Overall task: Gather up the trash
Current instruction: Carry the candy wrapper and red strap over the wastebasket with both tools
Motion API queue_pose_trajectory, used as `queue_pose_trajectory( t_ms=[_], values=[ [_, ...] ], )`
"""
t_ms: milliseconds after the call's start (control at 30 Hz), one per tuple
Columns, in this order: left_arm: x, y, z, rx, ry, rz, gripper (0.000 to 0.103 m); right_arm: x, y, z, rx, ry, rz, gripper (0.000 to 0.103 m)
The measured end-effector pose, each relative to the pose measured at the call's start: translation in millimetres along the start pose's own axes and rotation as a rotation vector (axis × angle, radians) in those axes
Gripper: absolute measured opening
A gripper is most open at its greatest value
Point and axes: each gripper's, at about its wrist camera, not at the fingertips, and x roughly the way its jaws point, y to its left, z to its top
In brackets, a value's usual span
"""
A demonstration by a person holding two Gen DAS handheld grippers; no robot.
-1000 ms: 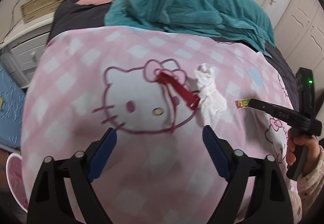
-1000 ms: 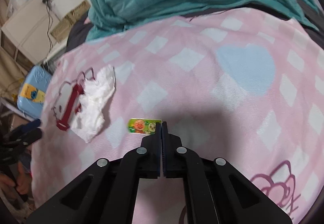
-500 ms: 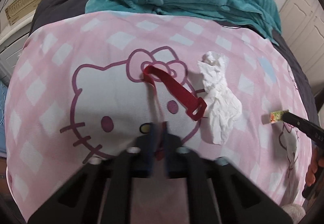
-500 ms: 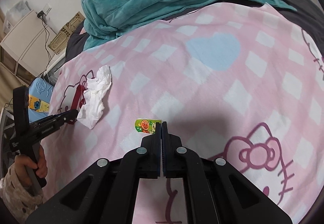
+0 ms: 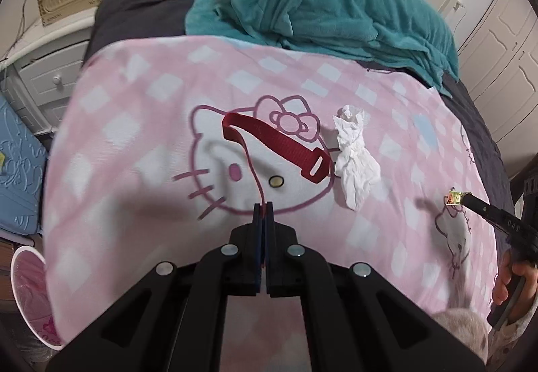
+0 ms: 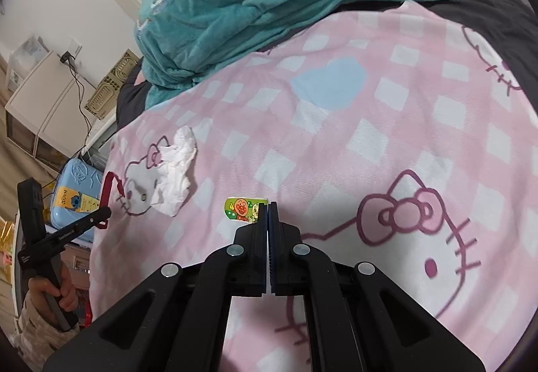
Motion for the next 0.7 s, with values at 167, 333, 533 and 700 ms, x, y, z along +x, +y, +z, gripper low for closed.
queue_pose_trajectory(
  t_ms=[167, 333, 533, 700],
  values=[
    [-27.6, 9.1, -14.1, -0.011, -0.005, -0.029, 0.001, -27.3, 30.9, -12.6, -0.017, -0.04, 0.035, 0.0],
    [-69.7, 27.9, -25.4, -0.009, -0.026, -0.02, 0.001, -53.6, 75.0, -21.4, -0.088, -0.085, 0.081, 0.0],
    [-131.5, 69.3, -38.4, -0.04, -0.073, 0.006, 0.001, -74.4, 127.2, -28.6, -0.134, -0.098, 0.136, 0.0],
    [-173.7, 109.9, -53.7, -0.088, -0.099, 0.023, 0.001, -74.4, 184.2, -42.2, -0.222, -0.088, 0.2, 0.0]
  ],
)
